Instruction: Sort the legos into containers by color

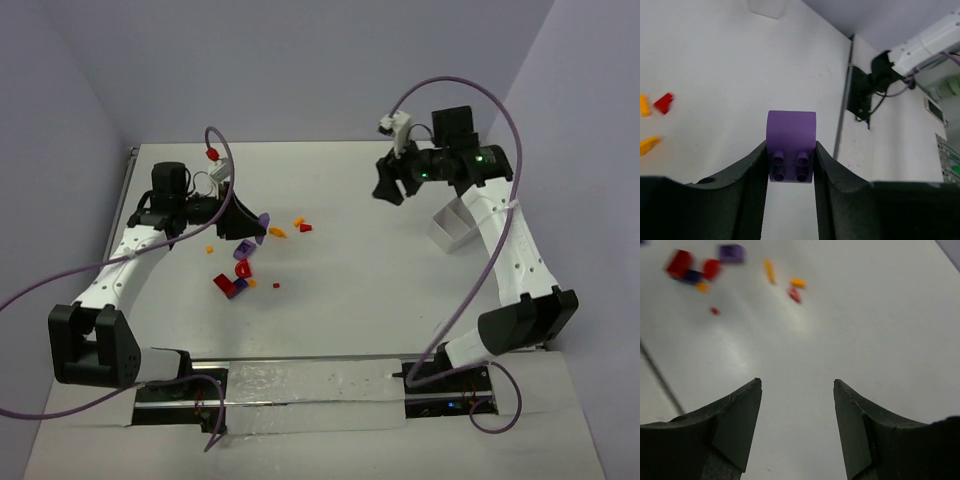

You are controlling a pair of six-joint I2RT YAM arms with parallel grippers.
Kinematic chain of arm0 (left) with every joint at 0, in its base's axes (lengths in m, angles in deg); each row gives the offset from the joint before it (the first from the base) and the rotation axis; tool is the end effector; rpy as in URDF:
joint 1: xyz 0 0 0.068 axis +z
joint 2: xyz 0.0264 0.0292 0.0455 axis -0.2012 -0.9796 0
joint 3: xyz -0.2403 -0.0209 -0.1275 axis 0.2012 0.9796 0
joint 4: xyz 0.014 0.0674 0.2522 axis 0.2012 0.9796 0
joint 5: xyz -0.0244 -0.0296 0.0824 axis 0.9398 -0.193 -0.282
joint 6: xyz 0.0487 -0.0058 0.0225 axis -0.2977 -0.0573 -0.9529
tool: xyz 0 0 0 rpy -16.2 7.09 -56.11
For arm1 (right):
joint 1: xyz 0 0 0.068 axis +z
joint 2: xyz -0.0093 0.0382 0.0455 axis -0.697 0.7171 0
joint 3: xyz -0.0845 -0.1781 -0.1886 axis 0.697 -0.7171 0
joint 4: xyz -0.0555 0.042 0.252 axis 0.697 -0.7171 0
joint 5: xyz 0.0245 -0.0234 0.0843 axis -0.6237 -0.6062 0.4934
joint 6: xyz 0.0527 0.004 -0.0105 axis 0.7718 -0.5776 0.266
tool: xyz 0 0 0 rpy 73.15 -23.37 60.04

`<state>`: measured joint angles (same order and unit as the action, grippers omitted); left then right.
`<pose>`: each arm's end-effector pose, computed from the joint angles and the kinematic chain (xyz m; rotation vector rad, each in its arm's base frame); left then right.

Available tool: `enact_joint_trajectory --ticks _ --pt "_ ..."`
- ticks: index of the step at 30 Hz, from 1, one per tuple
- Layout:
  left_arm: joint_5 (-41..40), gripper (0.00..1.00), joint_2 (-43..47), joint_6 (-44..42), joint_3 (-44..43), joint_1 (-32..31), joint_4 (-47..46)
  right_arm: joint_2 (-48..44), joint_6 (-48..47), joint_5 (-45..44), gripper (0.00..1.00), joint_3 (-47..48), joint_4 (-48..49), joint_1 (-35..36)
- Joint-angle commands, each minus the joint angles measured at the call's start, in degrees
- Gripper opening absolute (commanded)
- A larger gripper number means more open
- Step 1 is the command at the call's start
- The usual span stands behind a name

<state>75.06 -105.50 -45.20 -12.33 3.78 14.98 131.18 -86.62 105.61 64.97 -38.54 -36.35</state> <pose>0.2753 -0.0712 0.3068 0.8162 1.8373 -1.3456 0.2947 0.0603 0.4156 -1.0095 1.9905 0.4590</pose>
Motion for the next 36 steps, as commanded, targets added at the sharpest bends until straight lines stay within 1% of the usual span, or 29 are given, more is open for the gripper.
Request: enact_joint_trajectory --ticks 1,2,4,7,8,10,12,14,15,16,18,21,25,29,36 --pt "11.8 0.00 2.7 -11.0 -2.4 -4.3 4.6 -0.8 13.5 11.9 0.65 0.1 5.3 9.1" --pt "11.1 0.00 3.1 -16.7 -3.0 -5.5 10.1 -0.3 15.7 13.9 0.64 0.7 5.9 10.3" --pt "10.3 0.00 4.1 -20.4 -3.3 -7.3 13.8 0.1 19.4 16.5 0.63 0.3 7.9 12.4" --pt "9.0 0.00 5.8 -18.4 -1.6 -8.2 11.4 0.8 23.7 17.8 0.62 -0.6 10.4 15.4" --pt "8.9 0.00 6.2 -18.2 -1.3 -8.2 11.2 1.0 23.6 17.7 0.61 -1.0 10.5 16.3" --pt "10.5 0.00 5.7 -19.8 -1.6 -8.2 13.2 -0.3 21.3 16.5 0.60 -3.2 10.8 19.3" --pt "16.4 0.00 4.2 -20.9 -1.9 -8.3 16.3 -2.5 16.9 14.4 0.59 -5.7 12.5 21.4" --pt "22.4 0.00 2.0 -26.4 -3.5 -8.5 24.3 -5.5 12.4 12.8 0.57 -7.8 14.0 24.6" --pt "23.4 0.00 0.6 -30.8 -4.2 -8.5 27.7 -6.0 9.8 12.2 0.57 -7.5 13.6 26.1" --pt "24.0 0.00 -0.2 -33.3 -4.9 -8.6 30.4 -5.7 7.6 12.0 0.57 -6.5 11.9 27.1" --pt "25.9 0.00 -0.5 -31.6 -4.1 -8.7 29.0 -4.8 4.5 12.3 0.57 -4.5 9.5 28.7" --pt "28.3 0.00 -0.8 -28.5 -2.7 -9.5 26.7 -2.9 -0.8 10.3 0.57 0.3 5.4 32.7" --pt "28.6 0.01 -0.2 -27.4 -2.1 -10.8 26.6 -0.9 -6.7 7.8 0.58 4.5 1.0 37.7" --pt "28.6 0.03 1.7 -27.7 -0.4 -13.7 26.5 -0.5 -13.2 5.9 0.61 4.5 -2.1 41.4" --pt "28.7 0.03 4.6 -27.5 1.6 -16.6 26.4 -1.5 -19.9 4.1 0.63 1.9 -4.6 45.4"
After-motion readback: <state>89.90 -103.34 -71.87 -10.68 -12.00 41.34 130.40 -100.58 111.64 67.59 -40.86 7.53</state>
